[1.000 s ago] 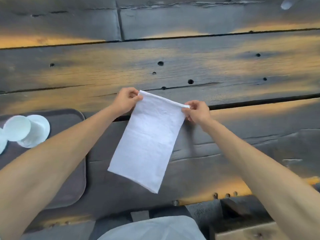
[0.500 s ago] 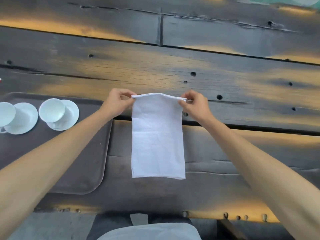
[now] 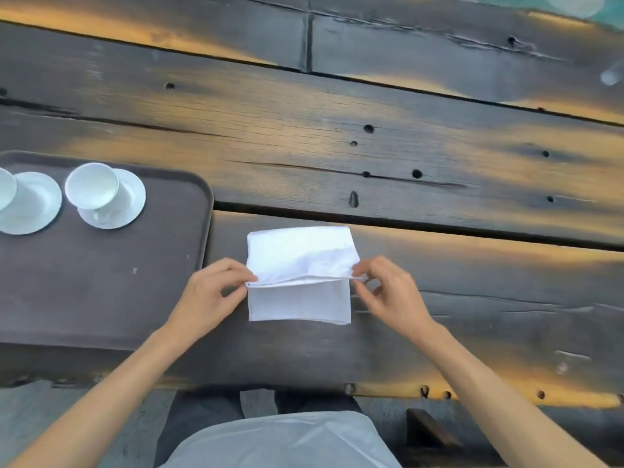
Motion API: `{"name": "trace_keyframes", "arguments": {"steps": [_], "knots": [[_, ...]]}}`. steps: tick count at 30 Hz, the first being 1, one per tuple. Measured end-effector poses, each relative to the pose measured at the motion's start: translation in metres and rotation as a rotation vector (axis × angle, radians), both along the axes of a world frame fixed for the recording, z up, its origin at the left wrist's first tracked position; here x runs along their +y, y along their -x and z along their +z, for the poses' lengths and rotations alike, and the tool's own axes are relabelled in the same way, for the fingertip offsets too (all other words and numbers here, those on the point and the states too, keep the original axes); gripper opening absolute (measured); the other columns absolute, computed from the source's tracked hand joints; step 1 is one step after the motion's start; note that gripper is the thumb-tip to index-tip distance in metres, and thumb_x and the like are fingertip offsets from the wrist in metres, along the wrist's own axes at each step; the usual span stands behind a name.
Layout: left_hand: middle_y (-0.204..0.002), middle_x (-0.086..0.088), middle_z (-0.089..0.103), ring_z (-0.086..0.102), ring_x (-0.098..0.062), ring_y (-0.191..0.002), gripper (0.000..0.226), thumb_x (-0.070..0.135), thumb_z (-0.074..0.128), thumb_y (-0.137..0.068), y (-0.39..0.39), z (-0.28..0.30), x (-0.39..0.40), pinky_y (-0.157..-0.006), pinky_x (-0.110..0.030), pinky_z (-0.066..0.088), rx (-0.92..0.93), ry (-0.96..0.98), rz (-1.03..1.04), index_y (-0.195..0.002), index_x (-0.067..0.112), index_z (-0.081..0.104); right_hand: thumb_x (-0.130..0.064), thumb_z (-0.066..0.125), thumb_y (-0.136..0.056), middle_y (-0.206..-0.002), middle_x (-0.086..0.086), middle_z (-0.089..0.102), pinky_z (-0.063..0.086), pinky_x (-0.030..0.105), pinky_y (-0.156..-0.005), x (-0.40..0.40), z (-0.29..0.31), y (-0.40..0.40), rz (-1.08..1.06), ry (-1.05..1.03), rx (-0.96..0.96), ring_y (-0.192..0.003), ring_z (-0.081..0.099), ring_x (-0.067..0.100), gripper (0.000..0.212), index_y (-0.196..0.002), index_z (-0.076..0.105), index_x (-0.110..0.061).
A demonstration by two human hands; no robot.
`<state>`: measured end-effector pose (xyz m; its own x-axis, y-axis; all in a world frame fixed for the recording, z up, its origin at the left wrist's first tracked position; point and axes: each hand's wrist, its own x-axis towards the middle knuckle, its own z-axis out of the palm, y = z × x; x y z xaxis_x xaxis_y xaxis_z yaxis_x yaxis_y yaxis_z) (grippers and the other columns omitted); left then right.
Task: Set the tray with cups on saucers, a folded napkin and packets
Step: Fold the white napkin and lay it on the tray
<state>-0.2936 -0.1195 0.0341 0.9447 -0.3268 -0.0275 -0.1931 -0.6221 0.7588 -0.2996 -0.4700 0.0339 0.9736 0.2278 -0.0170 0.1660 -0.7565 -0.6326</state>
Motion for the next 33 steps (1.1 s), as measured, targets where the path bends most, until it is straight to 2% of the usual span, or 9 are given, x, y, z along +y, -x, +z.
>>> {"name": "trace_keyframes", "arguments": {"steps": [8, 13, 17, 20, 24, 26, 28, 31, 33], "knots": [[-0.099, 0.004, 0.071, 0.07, -0.014, -0.085, 0.022, -0.006, 0.075, -0.081, 0.049, -0.043, -0.003, -0.078, -0.035, 0.058, 0.007, -0.106, -0.01, -0.094, 0.011, 0.079, -0.029, 0.064, -0.095, -0.104, -0.013, 0.063, 0.056, 0.033, -0.055, 0.009, -0.038, 0.056, 0.034, 0.145, 0.106, -0.073, 0.063, 0.003, 0.005, -0.097, 0.062, -0.025], [-0.103, 0.006, 0.072, 0.069, -0.013, -0.09, 0.022, -0.003, 0.074, -0.083, 0.062, -0.061, 0.001, -0.08, -0.035, 0.059, -0.003, -0.174, 0.01, -0.098, 0.013, 0.078, -0.033, 0.06, -0.096, -0.107, -0.016, 0.059, 0.044, 0.026, -0.053, 0.015, -0.054, 0.071, 0.041, 0.223, 0.192, -0.072, 0.062, 0.002, 0.004, -0.095, 0.057, -0.03], [-0.105, 0.008, 0.071, 0.065, -0.014, -0.098, 0.021, 0.001, 0.074, -0.083, 0.068, -0.069, 0.001, -0.074, -0.034, 0.06, -0.029, -0.251, -0.015, -0.097, 0.016, 0.078, -0.031, 0.061, -0.097, -0.109, -0.014, 0.056, 0.047, 0.028, -0.055, 0.018, -0.058, 0.074, 0.054, 0.249, 0.23, -0.073, 0.065, 0.005, 0.005, -0.097, 0.058, -0.026], [-0.106, 0.009, 0.069, 0.062, -0.013, -0.102, 0.019, 0.006, 0.07, -0.083, 0.071, -0.069, 0.0, -0.068, -0.032, 0.059, -0.029, -0.31, -0.03, -0.096, 0.018, 0.077, -0.04, 0.058, -0.097, -0.111, -0.015, 0.055, 0.052, 0.032, -0.055, 0.019, -0.056, 0.076, 0.058, 0.308, 0.237, -0.07, 0.064, 0.01, 0.015, -0.098, 0.061, -0.025], [-0.113, 0.005, 0.064, 0.058, -0.02, -0.111, 0.012, 0.025, 0.062, -0.082, 0.064, -0.063, -0.006, -0.077, -0.037, 0.049, -0.055, -0.3, -0.071, -0.083, 0.02, 0.073, -0.048, 0.053, -0.097, -0.103, -0.012, 0.062, 0.047, 0.027, -0.051, 0.028, -0.049, 0.064, -0.002, 0.303, 0.099, -0.078, 0.06, 0.009, 0.031, -0.086, 0.068, -0.023], [-0.122, 0.003, 0.062, 0.054, -0.022, -0.123, 0.016, 0.029, 0.058, -0.085, 0.049, -0.061, -0.017, -0.084, -0.04, 0.048, -0.075, -0.292, -0.072, -0.084, 0.02, 0.071, -0.039, 0.054, -0.099, -0.113, -0.003, 0.066, 0.054, 0.032, -0.059, 0.042, -0.047, 0.045, -0.013, 0.267, 0.027, -0.096, 0.064, 0.017, 0.028, -0.094, 0.071, -0.017], [-0.137, -0.002, 0.06, 0.045, -0.026, -0.138, 0.025, 0.028, 0.053, -0.093, 0.028, -0.063, -0.037, -0.097, -0.044, 0.046, -0.109, -0.308, -0.049, -0.106, 0.017, 0.072, -0.028, 0.057, -0.099, -0.134, 0.005, 0.063, 0.058, 0.04, -0.081, 0.061, -0.051, 0.021, -0.011, 0.237, -0.017, -0.116, 0.062, 0.026, 0.023, -0.109, 0.072, -0.014], [-0.16, -0.009, 0.038, 0.027, -0.029, -0.152, 0.049, 0.031, 0.037, -0.102, -0.002, -0.072, -0.067, -0.117, -0.047, 0.032, -0.102, -0.451, -0.053, -0.146, 0.01, 0.05, -0.027, 0.054, -0.1, -0.158, 0.013, 0.044, 0.039, 0.045, -0.113, 0.096, -0.063, -0.007, 0.054, 0.25, -0.007, -0.144, 0.042, 0.032, 0.043, -0.14, 0.058, -0.011], [-0.167, -0.008, 0.02, 0.013, -0.028, -0.156, 0.06, 0.039, 0.025, -0.103, -0.012, -0.081, -0.077, -0.123, -0.048, 0.018, -0.026, -0.558, -0.069, -0.157, 0.011, 0.029, -0.036, 0.044, -0.103, -0.167, 0.008, 0.027, 0.026, 0.046, -0.122, 0.109, -0.074, -0.016, 0.085, 0.335, 0.052, -0.155, 0.024, 0.028, 0.056, -0.155, 0.038, -0.015]]}}
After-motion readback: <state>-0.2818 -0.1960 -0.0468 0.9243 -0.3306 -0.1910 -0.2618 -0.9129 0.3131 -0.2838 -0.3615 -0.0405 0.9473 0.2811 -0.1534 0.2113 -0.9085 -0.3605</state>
